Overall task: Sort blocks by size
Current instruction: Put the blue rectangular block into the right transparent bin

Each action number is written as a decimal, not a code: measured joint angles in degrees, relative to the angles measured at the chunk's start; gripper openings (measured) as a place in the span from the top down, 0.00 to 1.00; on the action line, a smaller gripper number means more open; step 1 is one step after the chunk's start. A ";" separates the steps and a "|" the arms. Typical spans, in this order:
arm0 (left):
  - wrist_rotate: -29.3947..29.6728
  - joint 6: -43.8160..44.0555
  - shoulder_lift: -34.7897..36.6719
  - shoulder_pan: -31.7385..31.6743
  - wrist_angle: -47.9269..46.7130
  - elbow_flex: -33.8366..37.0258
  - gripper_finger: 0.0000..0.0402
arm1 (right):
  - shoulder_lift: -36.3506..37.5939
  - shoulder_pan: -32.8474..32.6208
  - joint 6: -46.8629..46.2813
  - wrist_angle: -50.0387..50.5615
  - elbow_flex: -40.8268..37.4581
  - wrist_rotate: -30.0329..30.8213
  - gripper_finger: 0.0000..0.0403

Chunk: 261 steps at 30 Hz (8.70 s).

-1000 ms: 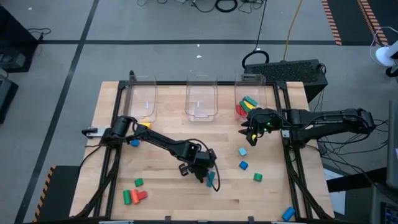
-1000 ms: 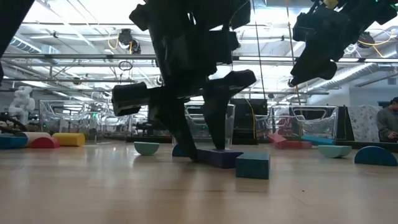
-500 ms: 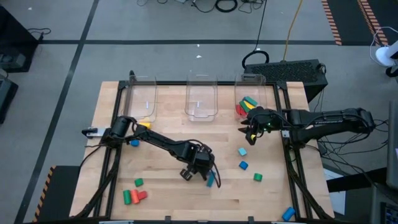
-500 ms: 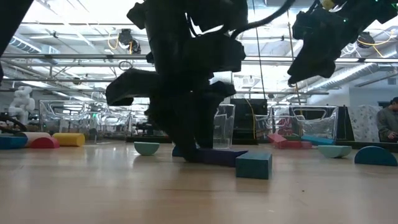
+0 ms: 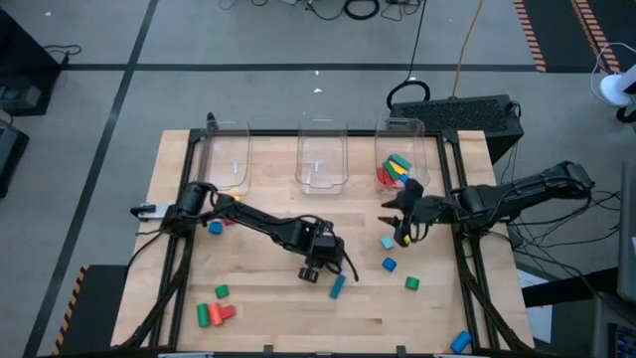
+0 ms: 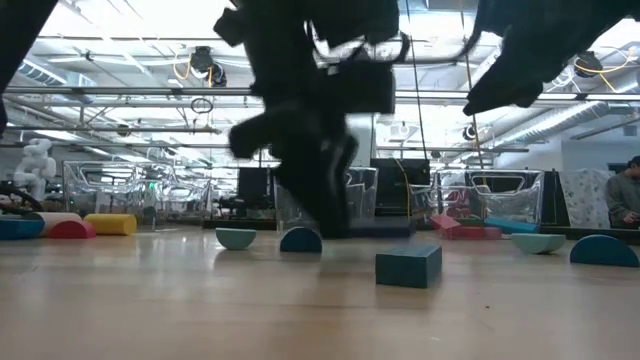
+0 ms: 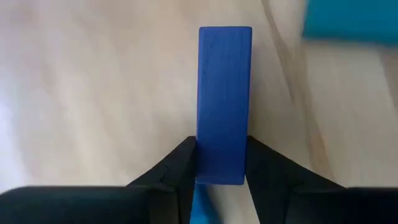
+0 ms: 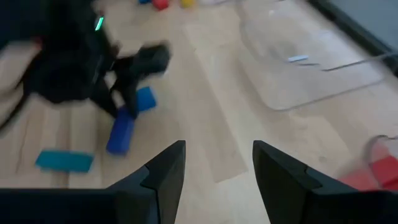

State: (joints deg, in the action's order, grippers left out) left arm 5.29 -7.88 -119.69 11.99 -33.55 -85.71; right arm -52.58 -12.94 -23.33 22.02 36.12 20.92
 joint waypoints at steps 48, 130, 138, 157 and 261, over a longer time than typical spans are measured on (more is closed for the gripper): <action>6.86 1.49 5.87 -2.34 14.28 -0.24 0.68 | -22.55 -8.27 11.99 -23.94 0.00 4.28 0.73; 7.85 57.53 1.17 6.24 10.55 -0.02 0.35 | -1.34 47.73 17.28 2.57 0.00 -13.83 0.58; 8.67 64.59 -0.23 8.80 10.71 -0.04 0.35 | 6.11 45.23 14.30 4.84 0.00 -13.65 0.59; 14.44 65.49 -9.17 12.57 13.61 -4.92 0.35 | 5.49 34.37 4.33 12.20 0.02 -9.20 0.59; -12.18 34.41 3.38 -2.28 16.75 -4.79 0.74 | -30.26 -20.51 60.03 -57.83 -11.56 15.03 0.66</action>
State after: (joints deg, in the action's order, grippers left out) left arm -6.89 26.52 -116.31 9.71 -16.80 -90.50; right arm -82.84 -33.45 36.71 -35.80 24.56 35.94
